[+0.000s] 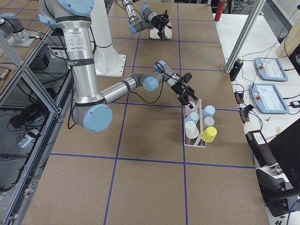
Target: Transfer IKEA cup to right arm and place on rack
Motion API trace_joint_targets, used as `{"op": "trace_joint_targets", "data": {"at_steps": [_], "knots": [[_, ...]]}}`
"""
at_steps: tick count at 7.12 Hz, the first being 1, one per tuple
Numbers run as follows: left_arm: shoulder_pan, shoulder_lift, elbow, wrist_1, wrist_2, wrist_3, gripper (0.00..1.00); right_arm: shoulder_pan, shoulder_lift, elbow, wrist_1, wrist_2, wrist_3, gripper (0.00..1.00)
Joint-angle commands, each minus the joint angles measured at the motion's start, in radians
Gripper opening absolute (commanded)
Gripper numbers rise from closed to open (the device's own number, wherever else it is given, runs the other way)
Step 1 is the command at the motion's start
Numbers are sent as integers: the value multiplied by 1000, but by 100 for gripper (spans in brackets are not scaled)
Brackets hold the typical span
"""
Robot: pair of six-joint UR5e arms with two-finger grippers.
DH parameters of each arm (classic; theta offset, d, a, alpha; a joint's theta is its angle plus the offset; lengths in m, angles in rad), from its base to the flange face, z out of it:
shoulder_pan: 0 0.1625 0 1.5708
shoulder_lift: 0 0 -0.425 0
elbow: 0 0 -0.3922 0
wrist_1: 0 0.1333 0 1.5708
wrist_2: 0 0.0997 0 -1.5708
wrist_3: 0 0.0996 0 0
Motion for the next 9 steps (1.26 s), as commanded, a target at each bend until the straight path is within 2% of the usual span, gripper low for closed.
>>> {"op": "trace_joint_targets", "data": {"at_steps": [1,2,4,6,7,8,9], "knots": [[0,0,-11,2,-2,2,100,52,1,100,-14,148,-53,100],[-3,0,-29,12,-15,32,100,117,-6,152,-27,254,-116,100],[-50,38,-37,31,-67,127,100,277,-3,259,-173,513,-336,100],[-208,119,-82,233,-295,309,100,474,-10,245,-232,871,-601,100],[-274,165,-130,347,-370,500,100,540,-13,238,-299,990,-756,100],[-325,229,-150,376,-385,675,100,604,-14,235,-391,1066,-899,100],[-389,273,-146,394,-465,810,100,651,-14,205,-480,1132,-1067,100]]}}
